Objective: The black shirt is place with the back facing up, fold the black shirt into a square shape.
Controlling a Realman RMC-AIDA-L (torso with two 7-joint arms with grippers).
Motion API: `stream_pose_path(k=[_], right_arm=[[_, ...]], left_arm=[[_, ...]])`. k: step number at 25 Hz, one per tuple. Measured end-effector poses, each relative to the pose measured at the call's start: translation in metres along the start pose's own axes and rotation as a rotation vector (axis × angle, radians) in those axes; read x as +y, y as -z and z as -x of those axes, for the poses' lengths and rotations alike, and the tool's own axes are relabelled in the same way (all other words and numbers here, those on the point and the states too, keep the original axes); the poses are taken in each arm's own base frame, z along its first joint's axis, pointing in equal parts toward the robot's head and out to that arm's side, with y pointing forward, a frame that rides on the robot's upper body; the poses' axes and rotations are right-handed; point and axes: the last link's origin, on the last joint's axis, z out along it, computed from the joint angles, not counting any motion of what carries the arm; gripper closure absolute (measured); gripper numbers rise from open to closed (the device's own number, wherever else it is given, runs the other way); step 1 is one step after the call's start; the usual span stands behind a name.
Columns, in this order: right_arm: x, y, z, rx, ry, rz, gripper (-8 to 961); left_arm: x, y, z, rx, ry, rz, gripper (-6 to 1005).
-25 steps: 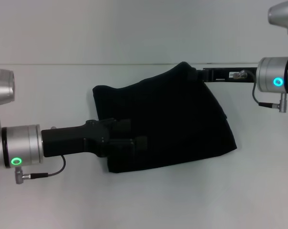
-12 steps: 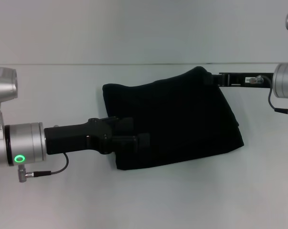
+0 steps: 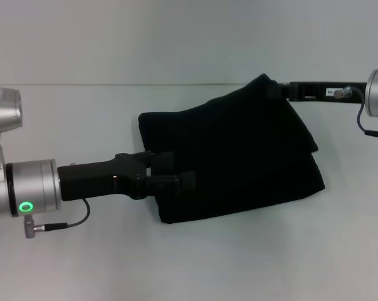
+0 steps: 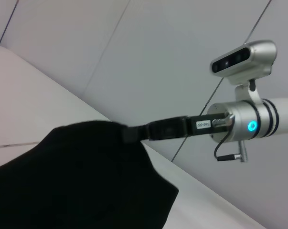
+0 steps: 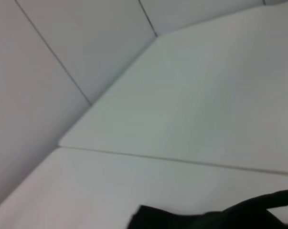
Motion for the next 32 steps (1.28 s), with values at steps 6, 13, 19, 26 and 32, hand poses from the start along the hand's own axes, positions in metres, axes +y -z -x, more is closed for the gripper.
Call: stream_pose_path(k=[6,13,19,26,32], right_arm=[[0.010,0.007,0.013,-0.031,0.018,0.062,920],[0.002,0.012,0.010,-0.031,-0.001,0.039,921],[-0.016,0.014,-0.010,-0.018,-0.041,-0.037,916],[-0.031,0.006,-0.035,0.051,-0.046,-0.139,911],[-0.037,0.008,-0.042,0.051,-0.065,-0.171,906]], left_arm=[[0.000,0.001,0.000,0.000,0.001,-0.002,51],[0.000,0.000,-0.001,0.001,0.001,-0.001,50],[0.000,0.000,0.001,0.001,0.020,-0.004,51],[-0.005,-0.008,0.004,0.001,0.046,-0.029,51],[-0.017,-0.015,-0.004,0.008,0.071,-0.104,50]])
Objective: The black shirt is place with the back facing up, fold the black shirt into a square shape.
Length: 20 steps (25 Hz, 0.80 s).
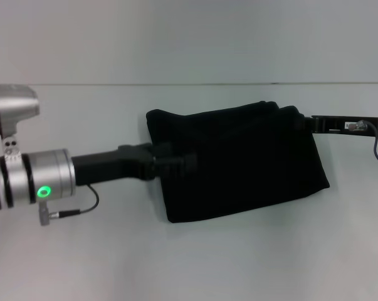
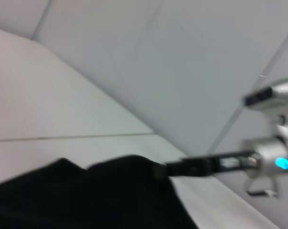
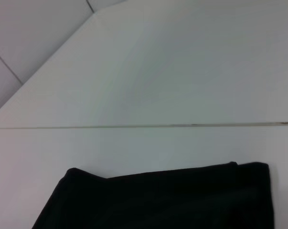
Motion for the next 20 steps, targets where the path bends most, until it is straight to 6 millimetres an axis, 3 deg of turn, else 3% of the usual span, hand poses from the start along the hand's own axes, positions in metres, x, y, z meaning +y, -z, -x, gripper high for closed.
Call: stream_pose_path(k=[8,11,16,20], right_arm=[[-0.010,0.012,-0.003,-0.007,-0.029,-0.006,900],[-0.016,0.024,-0.002,-0.027,-0.055,0.008,669],[-0.029,0.055,0.009,-0.098,-0.109,0.052,492],[-0.030,0.066,0.017,-0.090,-0.114,0.088,311]], left_arm=[[-0.036,-0.016,-0.022,0.076,0.219,-0.249,51],[-0.046,-0.020,-0.027,0.096,0.312,-0.319,51],[-0.054,-0.025,-0.029,0.109,0.396,-0.374,50],[-0.057,-0.032,-0.030,0.105,0.435,-0.395,50]])
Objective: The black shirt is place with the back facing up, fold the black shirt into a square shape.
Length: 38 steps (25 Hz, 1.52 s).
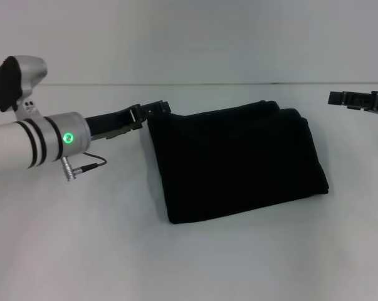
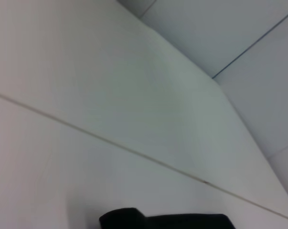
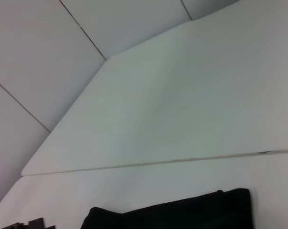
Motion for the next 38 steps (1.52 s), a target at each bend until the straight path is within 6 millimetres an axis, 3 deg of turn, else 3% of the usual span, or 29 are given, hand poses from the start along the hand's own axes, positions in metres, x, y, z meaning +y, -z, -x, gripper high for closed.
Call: stream_pose_path(k=[2,13,26,35,38], right_arm=[[0.002,-0.001,0.003,0.002,0.000,0.004,215],[0.015,-0.020,0.000,0.010,0.046,0.027,173],[0.020,-0.030,-0.013,0.018,0.034,0.041,178],[0.021,-0.032,-0.019,0.028,0.015,0.046,178],[0.021,-0.032,-0.022,0.034,0.006,0.047,178]], left_arm=[[0.002,-0.007,0.001,-0.013,0.012,-0.014,50],[0.005,-0.030,0.006,-0.007,-0.028,-0.149,51],[0.024,-0.046,0.013,-0.030,-0.077,-0.135,57],[0.020,-0.047,0.020,-0.025,-0.192,-0.158,109],[0.019,-0.047,0.020,-0.024,-0.198,-0.162,272]])
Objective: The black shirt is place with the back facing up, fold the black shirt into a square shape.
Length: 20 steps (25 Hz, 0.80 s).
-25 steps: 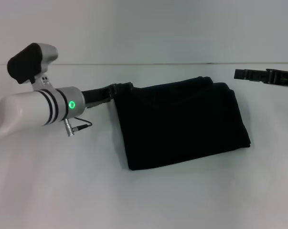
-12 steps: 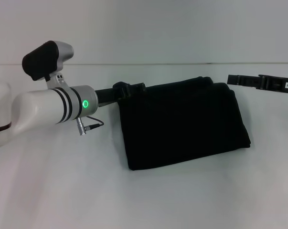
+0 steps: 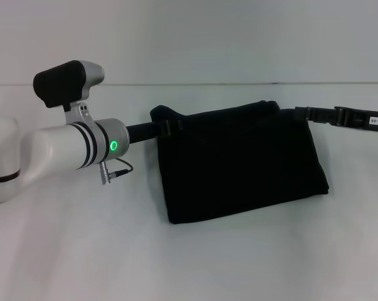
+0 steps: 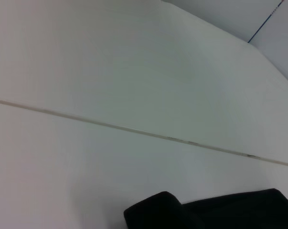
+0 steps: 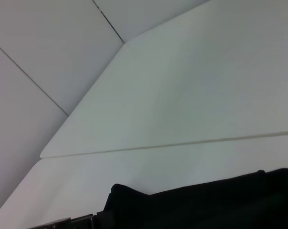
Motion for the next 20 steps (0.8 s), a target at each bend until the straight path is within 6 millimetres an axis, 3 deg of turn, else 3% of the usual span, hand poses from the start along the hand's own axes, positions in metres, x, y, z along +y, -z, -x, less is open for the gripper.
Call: stream_pose_path(k=[11,20], right_arm=[[-0.006,-0.002,-0.008,0.022,-0.067,-0.018,178],[-0.007,-0.011,-0.004,0.001,-0.152,-0.055,177]], left_arm=[[0.003,0.002,-0.001,-0.009,-0.026,0.032,767],[-0.010,0.013,-0.016,0.012,-0.054,0.036,953]])
